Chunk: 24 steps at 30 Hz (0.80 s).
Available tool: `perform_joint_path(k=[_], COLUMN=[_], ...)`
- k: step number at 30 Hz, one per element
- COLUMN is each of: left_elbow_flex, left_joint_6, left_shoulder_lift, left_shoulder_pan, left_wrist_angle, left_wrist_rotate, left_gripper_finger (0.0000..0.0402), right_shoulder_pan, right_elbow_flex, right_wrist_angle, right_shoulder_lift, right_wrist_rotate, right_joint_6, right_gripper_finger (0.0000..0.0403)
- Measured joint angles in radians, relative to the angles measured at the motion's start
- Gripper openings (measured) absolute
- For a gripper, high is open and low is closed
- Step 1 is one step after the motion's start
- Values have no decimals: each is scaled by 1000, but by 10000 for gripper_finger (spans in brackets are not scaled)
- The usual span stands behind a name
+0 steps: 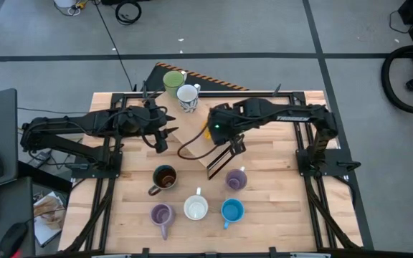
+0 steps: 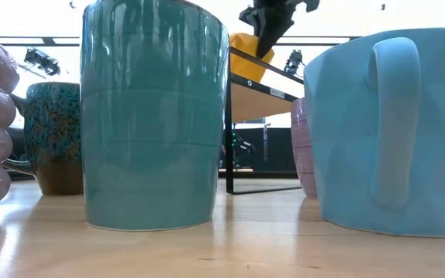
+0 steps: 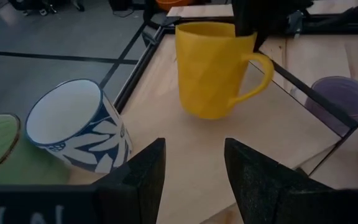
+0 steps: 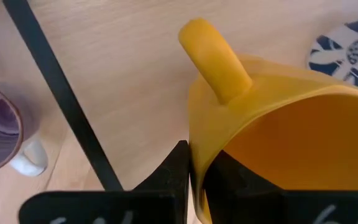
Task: Place coffee mugs
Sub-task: Put the yellow mug on the shelf
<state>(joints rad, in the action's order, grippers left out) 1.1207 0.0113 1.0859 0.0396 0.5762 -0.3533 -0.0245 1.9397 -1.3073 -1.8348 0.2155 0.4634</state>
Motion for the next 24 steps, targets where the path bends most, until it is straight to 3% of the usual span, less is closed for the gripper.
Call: perform_joint_path(k=[9,15,24], left_elbow_flex=[0,0,0], left_joint_6=[-18,-27,-26], left_shoulder_lift=[17,16,16], left_shoulder_pan=[0,0,0], left_wrist_angle=[26,43,57], left_wrist_rotate=[25,25,25], left_gripper_finger=[172,172,172], right_shoulder_pan=[-20,-22,-25], right_elbow_flex=[141,157,154], right_wrist_angle=[-152,-174,-130], right_shoulder_lift=[-96,-109,-110], right_wrist_rotate=[-85,-108,-101], right_joint_6=[10,1,-23], right_gripper_finger=[36,39,96])
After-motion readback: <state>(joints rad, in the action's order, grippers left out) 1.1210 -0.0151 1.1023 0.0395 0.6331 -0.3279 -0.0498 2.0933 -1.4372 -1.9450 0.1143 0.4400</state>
